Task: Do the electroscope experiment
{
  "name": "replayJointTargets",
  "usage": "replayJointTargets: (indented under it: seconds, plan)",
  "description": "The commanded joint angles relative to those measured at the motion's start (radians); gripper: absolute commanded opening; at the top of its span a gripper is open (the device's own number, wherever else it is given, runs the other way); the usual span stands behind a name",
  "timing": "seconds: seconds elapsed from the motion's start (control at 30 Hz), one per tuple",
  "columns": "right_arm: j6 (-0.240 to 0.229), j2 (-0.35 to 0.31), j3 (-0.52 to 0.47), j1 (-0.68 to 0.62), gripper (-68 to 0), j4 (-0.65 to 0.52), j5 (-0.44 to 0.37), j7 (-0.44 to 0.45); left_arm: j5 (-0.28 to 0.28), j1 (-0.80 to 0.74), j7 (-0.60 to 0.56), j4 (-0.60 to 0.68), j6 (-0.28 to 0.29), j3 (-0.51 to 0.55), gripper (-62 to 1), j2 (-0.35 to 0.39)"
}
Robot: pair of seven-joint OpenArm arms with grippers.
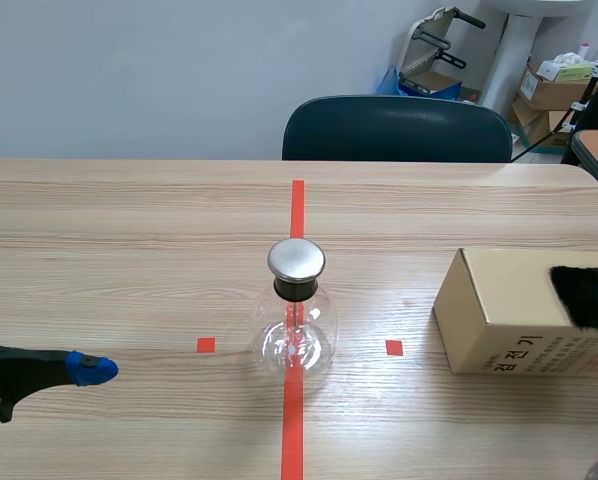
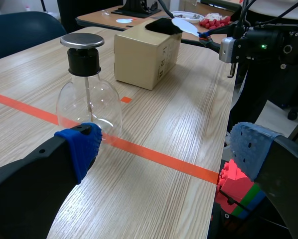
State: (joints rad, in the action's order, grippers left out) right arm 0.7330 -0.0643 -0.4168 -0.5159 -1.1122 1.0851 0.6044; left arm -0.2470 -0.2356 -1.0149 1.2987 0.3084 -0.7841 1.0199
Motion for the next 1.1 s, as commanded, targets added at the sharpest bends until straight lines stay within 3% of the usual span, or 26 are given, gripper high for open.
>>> replayJointTargets:
  seconds: [0.0, 0.13, 0.2, 0.27, 0.37, 0.43, 0.5, 0.63, 0.67, 0.73, 0.87, 0.93, 1.0, 1.07]
  plan:
    - [0.050, -0.011, -0.002, -0.004, -66.5, -0.007, 0.011, 0.058, -0.003, 0.000, -0.013, 0.024, 0.002, 0.006, -5.6, 0.006]
    - [0.050, -0.010, -0.001, -0.004, -66.5, -0.007, 0.034, 0.292, -0.003, 0.000, -0.013, 0.024, 0.002, 0.006, -5.6, 0.006]
    - [0.050, -0.010, -0.001, -0.005, -66.5, -0.007, 0.033, 0.337, -0.003, 0.000, -0.013, 0.024, 0.002, 0.006, -5.6, 0.006]
    - [0.050, -0.010, -0.001, -0.005, -66.5, -0.007, 0.021, 0.269, -0.003, 0.000, -0.013, 0.024, 0.002, 0.006, -5.6, 0.006]
    - [0.050, -0.010, -0.002, -0.005, -66.5, -0.007, 0.003, 0.050, -0.003, 0.000, -0.013, 0.024, 0.002, 0.006, -5.6, 0.005]
    - [0.050, -0.010, -0.003, -0.004, -66.5, -0.007, 0.003, -0.016, -0.003, 0.000, -0.013, 0.024, 0.002, 0.006, -5.6, 0.005]
    - [0.050, -0.011, -0.004, -0.003, -66.5, -0.007, 0.009, 0.036, -0.003, 0.000, -0.013, 0.024, 0.002, 0.006, -5.6, 0.005]
    - [0.050, -0.011, -0.004, -0.002, -66.5, -0.007, 0.010, 0.322, -0.003, 0.000, -0.013, 0.024, 0.002, 0.006, -5.6, 0.005]
    - [0.050, -0.011, -0.004, -0.002, -66.5, -0.007, 0.010, 0.359, -0.003, 0.000, -0.013, 0.024, 0.002, 0.006, -5.6, 0.005]
    - [0.050, -0.010, -0.004, -0.003, -66.5, -0.007, 0.005, 0.338, -0.003, 0.000, -0.013, 0.024, 0.002, 0.006, -5.6, 0.005]
    - [0.050, -0.010, -0.004, -0.004, -66.5, -0.007, 0.003, 0.060, -0.003, 0.000, -0.013, 0.024, 0.002, 0.006, -5.6, 0.005]
    - [0.050, -0.010, -0.006, -0.002, -66.5, -0.007, 0.004, -0.008, -0.003, 0.000, -0.013, 0.024, 0.002, 0.006, -5.6, 0.005]
    - [0.050, -0.011, -0.008, -0.001, -66.5, -0.007, 0.011, 0.038, -0.003, 0.000, -0.013, 0.024, 0.002, 0.006, -5.6, 0.005]
    - [0.050, -0.011, -0.008, -0.001, -66.5, -0.007, 0.011, 0.171, -0.003, 0.000, -0.013, 0.024, 0.001, 0.006, -5.6, 0.002]
